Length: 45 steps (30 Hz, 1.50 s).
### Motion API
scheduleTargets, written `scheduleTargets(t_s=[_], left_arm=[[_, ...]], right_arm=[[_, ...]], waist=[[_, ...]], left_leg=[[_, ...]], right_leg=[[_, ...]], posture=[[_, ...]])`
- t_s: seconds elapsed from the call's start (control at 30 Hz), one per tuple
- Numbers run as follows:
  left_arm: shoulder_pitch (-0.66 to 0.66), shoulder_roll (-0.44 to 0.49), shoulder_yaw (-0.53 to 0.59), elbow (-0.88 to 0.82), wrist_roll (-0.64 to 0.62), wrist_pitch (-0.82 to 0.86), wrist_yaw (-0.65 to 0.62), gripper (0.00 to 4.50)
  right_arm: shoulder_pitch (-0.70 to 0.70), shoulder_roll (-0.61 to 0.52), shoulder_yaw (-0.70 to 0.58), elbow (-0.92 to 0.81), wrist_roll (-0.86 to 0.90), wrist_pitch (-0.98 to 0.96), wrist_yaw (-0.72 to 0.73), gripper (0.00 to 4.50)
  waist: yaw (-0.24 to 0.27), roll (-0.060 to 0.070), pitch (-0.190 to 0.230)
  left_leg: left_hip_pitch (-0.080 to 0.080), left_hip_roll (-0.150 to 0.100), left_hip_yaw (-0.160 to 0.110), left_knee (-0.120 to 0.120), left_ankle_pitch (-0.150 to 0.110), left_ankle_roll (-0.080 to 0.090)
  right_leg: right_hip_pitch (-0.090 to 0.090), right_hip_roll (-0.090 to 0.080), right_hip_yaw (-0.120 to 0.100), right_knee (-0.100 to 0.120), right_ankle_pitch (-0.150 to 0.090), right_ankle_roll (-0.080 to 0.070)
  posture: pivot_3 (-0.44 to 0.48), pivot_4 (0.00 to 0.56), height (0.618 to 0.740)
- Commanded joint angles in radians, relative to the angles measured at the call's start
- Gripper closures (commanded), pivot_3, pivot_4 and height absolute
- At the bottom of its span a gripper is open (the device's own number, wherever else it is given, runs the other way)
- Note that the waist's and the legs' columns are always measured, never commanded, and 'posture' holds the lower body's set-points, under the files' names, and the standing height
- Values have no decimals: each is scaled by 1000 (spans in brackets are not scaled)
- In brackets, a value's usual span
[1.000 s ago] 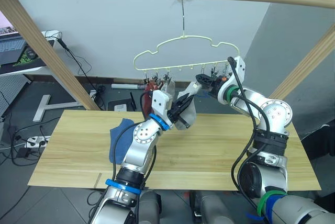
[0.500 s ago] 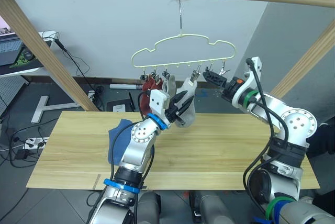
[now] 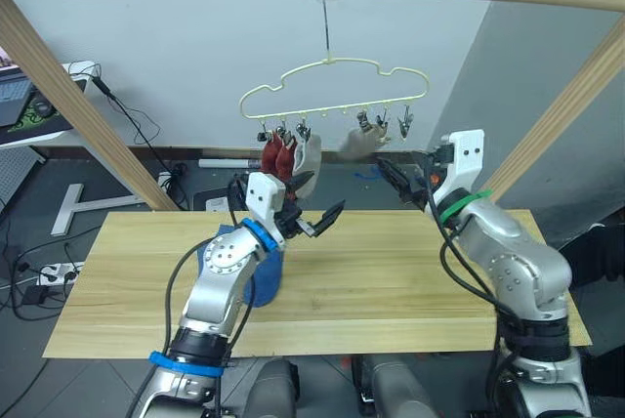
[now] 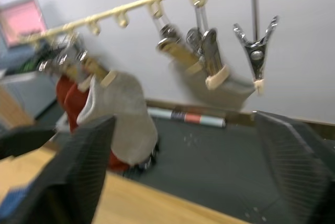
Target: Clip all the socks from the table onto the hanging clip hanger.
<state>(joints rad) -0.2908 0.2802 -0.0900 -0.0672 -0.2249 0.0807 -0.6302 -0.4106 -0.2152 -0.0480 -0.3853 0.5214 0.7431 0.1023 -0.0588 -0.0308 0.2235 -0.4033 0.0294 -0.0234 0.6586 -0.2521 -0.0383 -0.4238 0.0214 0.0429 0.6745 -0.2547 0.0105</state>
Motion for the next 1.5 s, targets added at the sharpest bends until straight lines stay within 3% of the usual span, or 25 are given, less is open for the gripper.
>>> scheduleTargets(t_s=[0.03,0.1,0.23,0.33,1.5], left_arm=[[11,20,20,-92,-37,37,-8,0],[12,27,22,-106,-43,51,-6,0],[19,27,19,-133,-45,71,4,0],[27,26,17,-163,-47,88,13,0],[17,55,41,-269,-73,150,36,0]], right_arm=[[-3,-13,41,-26,-82,-83,10,1701],[-4,-10,55,-13,-114,-105,10,2404],[-11,26,56,29,-153,-147,-7,2404],[-31,44,64,71,-183,-176,-2,2955],[-290,150,34,548,-363,-474,-6,2955]], waist=[[1,0,0],[2,0,0],[4,0,0],[4,0,0],[28,0,0]], left_leg=[[0,0,0,0,0,0],[0,0,0,0,0,0],[0,0,0,0,0,0],[1,0,0,0,0,0],[1,-1,0,1,0,0]], right_leg=[[0,0,0,0,0,0],[0,-1,0,-1,0,0],[0,-1,0,-1,0,0],[0,-3,0,0,0,0],[0,-5,0,2,0,-1]], posture=[[-35,197,740],[-35,197,740],[-12,200,740],[2,199,740],[58,167,740]])
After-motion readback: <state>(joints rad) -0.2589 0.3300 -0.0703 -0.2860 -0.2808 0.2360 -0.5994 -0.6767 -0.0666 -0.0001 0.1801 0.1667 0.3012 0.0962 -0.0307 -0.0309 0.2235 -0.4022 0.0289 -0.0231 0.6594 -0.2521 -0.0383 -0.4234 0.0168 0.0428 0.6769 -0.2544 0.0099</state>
